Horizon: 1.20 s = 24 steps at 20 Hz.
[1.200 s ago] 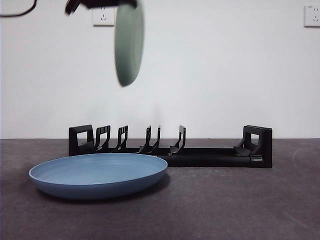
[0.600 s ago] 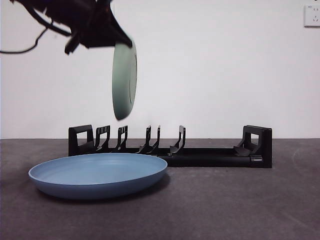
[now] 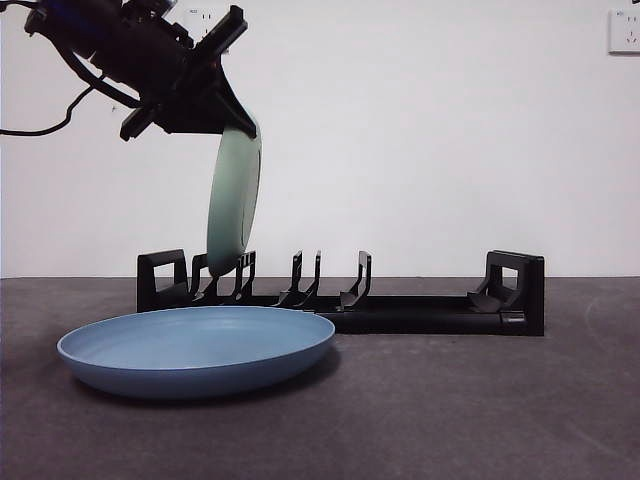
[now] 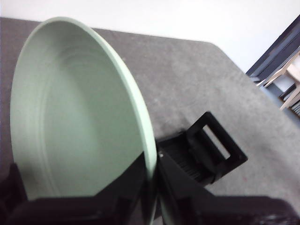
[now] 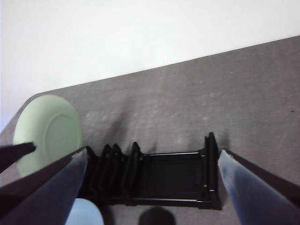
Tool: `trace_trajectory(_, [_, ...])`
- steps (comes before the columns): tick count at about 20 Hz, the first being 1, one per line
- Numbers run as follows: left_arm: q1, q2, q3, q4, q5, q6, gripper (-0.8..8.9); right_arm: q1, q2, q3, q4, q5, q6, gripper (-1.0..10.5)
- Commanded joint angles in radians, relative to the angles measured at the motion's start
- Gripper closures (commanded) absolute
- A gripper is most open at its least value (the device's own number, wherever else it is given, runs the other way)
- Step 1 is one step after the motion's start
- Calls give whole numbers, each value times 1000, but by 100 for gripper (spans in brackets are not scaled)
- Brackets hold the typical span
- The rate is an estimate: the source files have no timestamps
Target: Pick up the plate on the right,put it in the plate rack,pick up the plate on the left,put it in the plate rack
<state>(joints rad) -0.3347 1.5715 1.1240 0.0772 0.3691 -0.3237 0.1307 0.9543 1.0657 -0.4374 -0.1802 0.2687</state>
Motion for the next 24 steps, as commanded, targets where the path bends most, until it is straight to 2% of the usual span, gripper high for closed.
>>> trace_trajectory(1, [0, 0, 0, -26, -2, 43, 822, 0, 0, 2, 5, 29, -8, 479])
trace_trajectory(8, [-6, 0, 0, -98, -53, 44, 819, 0, 1, 2, 6, 31, -8, 479])
trace_trajectory(13, [-6, 0, 0, -153, -54, 60, 803, 0, 1, 2, 5, 30, -8, 479])
trace_trajectory(19, [-6, 0, 0, -206, -54, 67, 492, 0, 1, 2, 4, 30, -8, 479])
trace_trajectory(24, [-6, -24, 2, -206, -53, 138, 489, 3, 11, 2, -7, -8, -5, 480])
